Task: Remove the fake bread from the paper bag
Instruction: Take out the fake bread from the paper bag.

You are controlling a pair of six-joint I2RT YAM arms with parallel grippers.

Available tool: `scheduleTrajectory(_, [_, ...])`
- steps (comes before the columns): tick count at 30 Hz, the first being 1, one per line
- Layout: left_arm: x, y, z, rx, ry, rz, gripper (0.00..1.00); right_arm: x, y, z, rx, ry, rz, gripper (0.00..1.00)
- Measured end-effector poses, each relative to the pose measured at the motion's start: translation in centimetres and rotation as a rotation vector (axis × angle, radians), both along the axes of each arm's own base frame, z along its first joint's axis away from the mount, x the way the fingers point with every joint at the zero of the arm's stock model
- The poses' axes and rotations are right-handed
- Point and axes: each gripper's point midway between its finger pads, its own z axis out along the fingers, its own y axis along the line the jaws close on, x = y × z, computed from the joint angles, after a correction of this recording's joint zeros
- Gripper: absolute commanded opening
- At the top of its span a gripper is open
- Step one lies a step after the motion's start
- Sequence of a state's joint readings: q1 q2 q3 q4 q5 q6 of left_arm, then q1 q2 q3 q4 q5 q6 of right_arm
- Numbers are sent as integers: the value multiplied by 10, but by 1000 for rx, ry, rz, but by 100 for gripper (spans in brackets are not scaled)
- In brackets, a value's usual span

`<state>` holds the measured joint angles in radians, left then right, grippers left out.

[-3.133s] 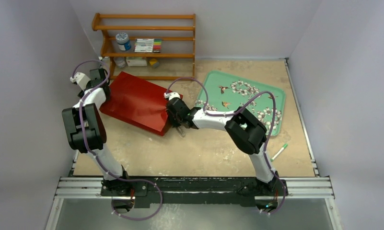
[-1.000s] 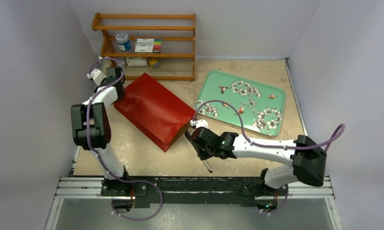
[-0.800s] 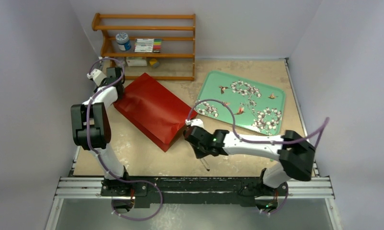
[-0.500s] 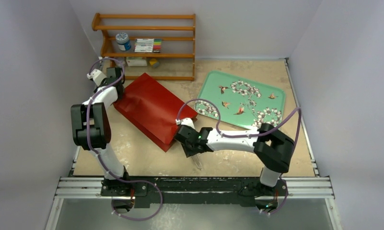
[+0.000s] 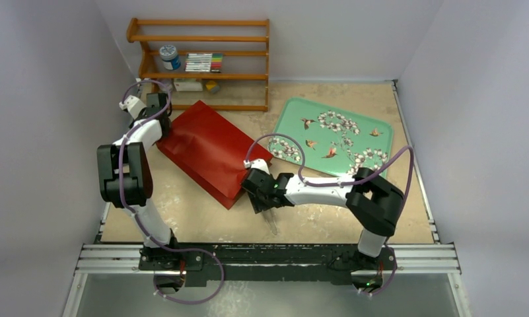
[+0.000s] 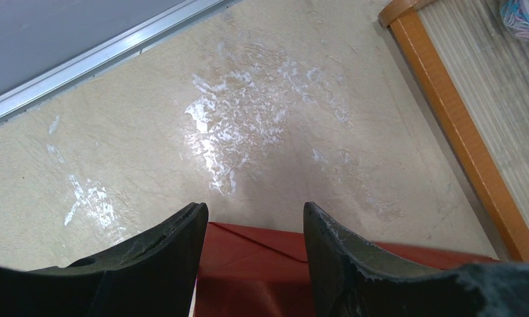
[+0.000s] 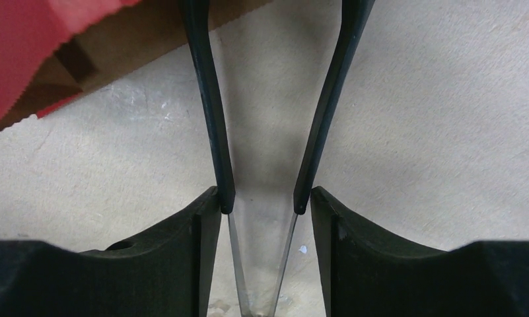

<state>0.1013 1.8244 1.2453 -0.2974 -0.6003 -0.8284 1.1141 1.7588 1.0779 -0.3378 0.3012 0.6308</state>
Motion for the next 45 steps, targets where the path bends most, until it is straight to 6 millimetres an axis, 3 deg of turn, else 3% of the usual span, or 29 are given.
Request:
scheduleTrajectory(6, [-1, -1, 1, -2, 0, -2, 55, 3, 3, -2, 13, -16, 20, 43])
scheduleTrajectory(14, [-1, -1, 1, -4, 0, -1, 55, 7, 3, -3, 30, -39, 42, 42])
scheduleTrajectory(37, [1, -4, 0, -27, -14, 5, 55, 51, -16, 10, -20, -129, 127, 54])
scheduleTrajectory(45, [2, -5, 0, -37, -25, 13, 55, 67, -8, 15, -8, -165, 178, 56])
